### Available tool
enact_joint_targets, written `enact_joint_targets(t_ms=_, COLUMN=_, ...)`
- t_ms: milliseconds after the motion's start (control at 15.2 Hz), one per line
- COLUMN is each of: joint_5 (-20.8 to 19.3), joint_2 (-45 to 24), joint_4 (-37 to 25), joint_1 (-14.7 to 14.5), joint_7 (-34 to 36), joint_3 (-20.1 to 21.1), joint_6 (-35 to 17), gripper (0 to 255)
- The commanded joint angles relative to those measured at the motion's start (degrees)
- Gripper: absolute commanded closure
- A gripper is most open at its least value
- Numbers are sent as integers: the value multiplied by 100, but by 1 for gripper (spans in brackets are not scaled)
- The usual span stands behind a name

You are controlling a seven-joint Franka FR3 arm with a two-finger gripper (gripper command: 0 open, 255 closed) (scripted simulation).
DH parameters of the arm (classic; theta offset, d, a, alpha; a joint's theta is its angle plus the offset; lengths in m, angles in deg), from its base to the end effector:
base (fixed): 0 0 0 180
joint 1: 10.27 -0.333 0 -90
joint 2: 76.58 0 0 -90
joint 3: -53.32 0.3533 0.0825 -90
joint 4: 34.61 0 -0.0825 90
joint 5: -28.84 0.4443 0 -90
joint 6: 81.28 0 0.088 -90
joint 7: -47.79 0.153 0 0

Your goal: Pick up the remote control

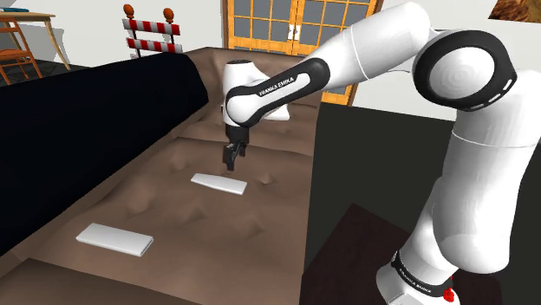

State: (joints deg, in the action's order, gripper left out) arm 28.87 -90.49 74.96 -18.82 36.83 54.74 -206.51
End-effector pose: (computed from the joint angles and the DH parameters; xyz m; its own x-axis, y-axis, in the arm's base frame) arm 0.6636 0.1162 0.3296 0.9340 0.3560 0.0313 0.3562 -0.9344 -0.0005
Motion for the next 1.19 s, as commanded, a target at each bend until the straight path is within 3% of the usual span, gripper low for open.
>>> enact_joint_targets(t_ms=0, joint_5=-71, joint_2=-496, joint_4=-415, joint_1=-57, joint_7=-46, joint_3=38, joint_6=-55, gripper=0)
enact_joint_targets(t_ms=396, joint_5=-265, joint_2=-1689, joint_4=-1565, joint_1=-209, joint_7=-197, joint_3=101, joint_6=-24, gripper=0)
enact_joint_targets(t_ms=990, joint_5=-285, joint_2=-2006, joint_4=-1452, joint_1=-216, joint_7=-179, joint_3=88, joint_6=-454, gripper=0)
enact_joint_targets(t_ms=1056, joint_5=-284, joint_2=-2009, joint_4=-1464, joint_1=-212, joint_7=-184, joint_3=87, joint_6=-446, gripper=255)
enact_joint_targets(t_ms=1122, joint_5=-285, joint_2=-2008, joint_4=-1463, joint_1=-214, joint_7=-183, joint_3=87, joint_6=-445, gripper=255)
